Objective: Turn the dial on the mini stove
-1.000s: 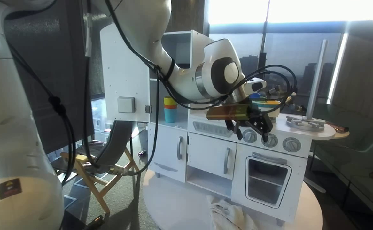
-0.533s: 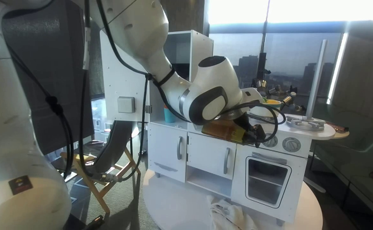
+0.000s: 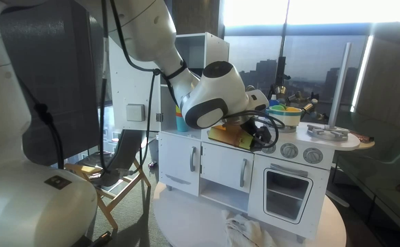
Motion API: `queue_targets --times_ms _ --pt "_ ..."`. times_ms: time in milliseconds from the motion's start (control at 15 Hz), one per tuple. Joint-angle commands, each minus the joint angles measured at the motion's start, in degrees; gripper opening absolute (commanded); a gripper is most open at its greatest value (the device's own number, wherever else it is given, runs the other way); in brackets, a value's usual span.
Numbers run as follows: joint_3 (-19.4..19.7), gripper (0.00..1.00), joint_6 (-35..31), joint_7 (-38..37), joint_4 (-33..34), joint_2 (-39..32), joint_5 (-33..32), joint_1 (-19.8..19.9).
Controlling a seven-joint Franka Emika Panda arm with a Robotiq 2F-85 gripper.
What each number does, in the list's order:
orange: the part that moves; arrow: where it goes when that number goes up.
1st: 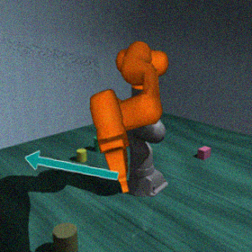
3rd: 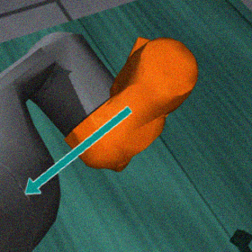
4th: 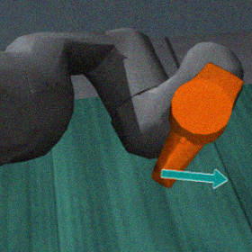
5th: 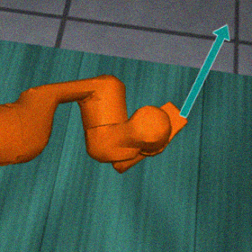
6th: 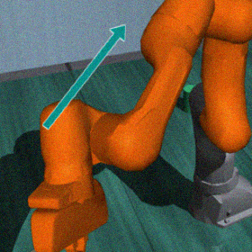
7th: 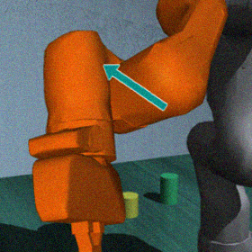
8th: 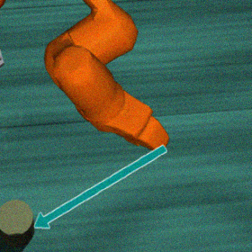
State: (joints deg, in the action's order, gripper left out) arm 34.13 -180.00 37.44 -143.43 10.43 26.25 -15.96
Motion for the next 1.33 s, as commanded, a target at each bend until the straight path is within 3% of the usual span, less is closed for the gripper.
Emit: queue_targets --times_ms 0,733,1267 --pt "0.9 1.0 0.0 0.4 0.1 0.0 0.1 -0.5" --pt "4.0 1.0 -0.3 2.8 -0.3 0.2 1.6 -3.9" --pt "9.6 1.0 1.8 2.4 3.2 -6.8 2.4 -9.7"
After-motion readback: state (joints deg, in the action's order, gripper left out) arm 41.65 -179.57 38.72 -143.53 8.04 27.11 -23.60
